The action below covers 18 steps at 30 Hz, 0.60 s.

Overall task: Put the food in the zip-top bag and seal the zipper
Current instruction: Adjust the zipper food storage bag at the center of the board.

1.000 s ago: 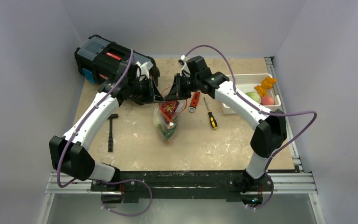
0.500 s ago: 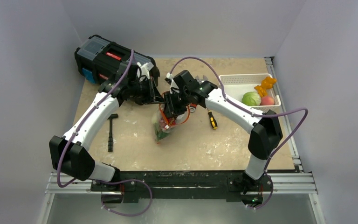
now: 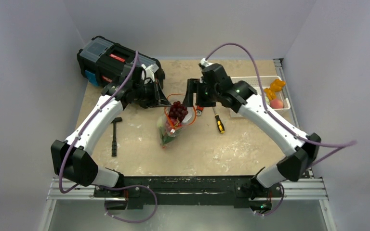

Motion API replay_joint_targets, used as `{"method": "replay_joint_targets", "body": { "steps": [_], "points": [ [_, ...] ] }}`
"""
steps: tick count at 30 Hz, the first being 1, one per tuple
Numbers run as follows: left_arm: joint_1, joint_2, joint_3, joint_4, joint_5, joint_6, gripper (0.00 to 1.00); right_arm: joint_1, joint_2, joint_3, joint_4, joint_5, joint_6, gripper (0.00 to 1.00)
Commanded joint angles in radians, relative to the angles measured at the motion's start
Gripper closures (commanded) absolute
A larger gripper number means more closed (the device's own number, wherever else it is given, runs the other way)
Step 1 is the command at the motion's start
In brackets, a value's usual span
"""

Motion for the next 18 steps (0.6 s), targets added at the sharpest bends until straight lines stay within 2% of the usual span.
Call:
{"method": "replay_joint_targets", "body": {
  "steps": [1,4,6,12,14,18],
  "points": [
    [0.001,-0.009,0.015,0.033,0.015,-0.003,1.0,-0.034,-0.156,-0.188,0.039,0.122,0.149,0.3],
    [0.001,-0.011,0.014,0.033,0.017,-0.003,1.0,-0.042,-0.236,-0.325,0.152,0.127,0.211,0.27],
    [0.001,-0.009,0.014,0.033,0.016,-0.003,1.0,-0.042,-0.253,-0.397,0.232,0.06,0.269,0.26],
    [0.001,-0.008,0.015,0.032,0.02,-0.002,1.0,-0.029,-0.171,-0.468,0.397,-0.067,0.303,0.33],
    [0.001,-0.008,0.016,0.032,0.018,-0.001,1.0,-0.026,-0.145,-0.489,0.443,-0.094,0.325,0.38],
    [0.001,-0.017,0.021,0.025,0.007,0.007,1.0,-0.024,-0.133,-0.503,0.498,-0.133,0.334,0.57]
  ]
}}
